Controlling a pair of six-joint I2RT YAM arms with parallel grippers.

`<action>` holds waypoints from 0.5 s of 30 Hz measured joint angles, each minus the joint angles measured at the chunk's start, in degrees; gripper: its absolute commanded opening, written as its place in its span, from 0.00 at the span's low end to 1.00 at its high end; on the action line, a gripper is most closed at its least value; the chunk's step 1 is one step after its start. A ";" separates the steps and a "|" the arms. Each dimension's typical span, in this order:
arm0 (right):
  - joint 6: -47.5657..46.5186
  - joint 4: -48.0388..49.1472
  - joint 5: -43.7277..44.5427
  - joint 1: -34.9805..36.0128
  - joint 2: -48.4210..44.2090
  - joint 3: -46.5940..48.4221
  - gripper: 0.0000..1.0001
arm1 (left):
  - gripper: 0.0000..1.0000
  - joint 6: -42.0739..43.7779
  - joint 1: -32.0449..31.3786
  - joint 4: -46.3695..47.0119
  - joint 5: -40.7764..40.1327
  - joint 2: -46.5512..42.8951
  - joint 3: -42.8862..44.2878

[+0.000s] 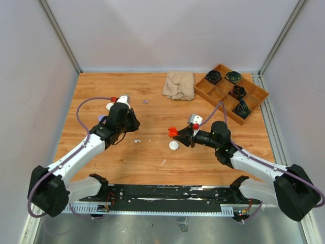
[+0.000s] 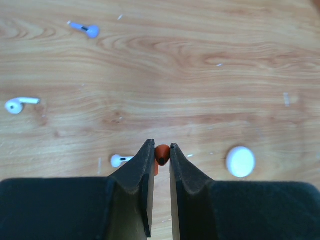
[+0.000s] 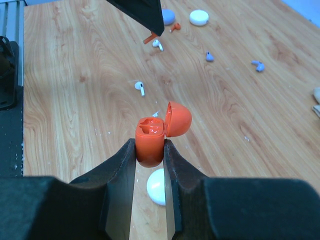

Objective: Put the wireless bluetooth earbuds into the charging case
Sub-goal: Pick up the earbud from the center of the board, then place the earbud in the charging case.

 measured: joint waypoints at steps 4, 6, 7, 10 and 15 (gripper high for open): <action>0.00 3.58 0.26 0.92 1.36 0.00 0.01 | 0.12 -0.35 -1.27 5.57 2.54 -5.35 -3.48; 0.02 5.88 0.35 1.05 2.14 0.00 0.01 | 0.12 -0.63 -2.32 8.66 4.02 -7.58 -5.20; 0.07 7.15 0.39 1.05 2.49 0.00 0.01 | 0.12 -0.74 -2.89 10.05 4.61 -8.57 -5.90; 0.35 11.32 0.52 1.05 3.52 0.00 0.01 | 0.13 -1.18 -4.44 14.60 6.56 -10.78 -7.63; 1.22 17.18 0.48 1.05 5.46 0.00 0.01 | 0.13 -1.31 -6.23 22.14 10.86 -12.24 -9.42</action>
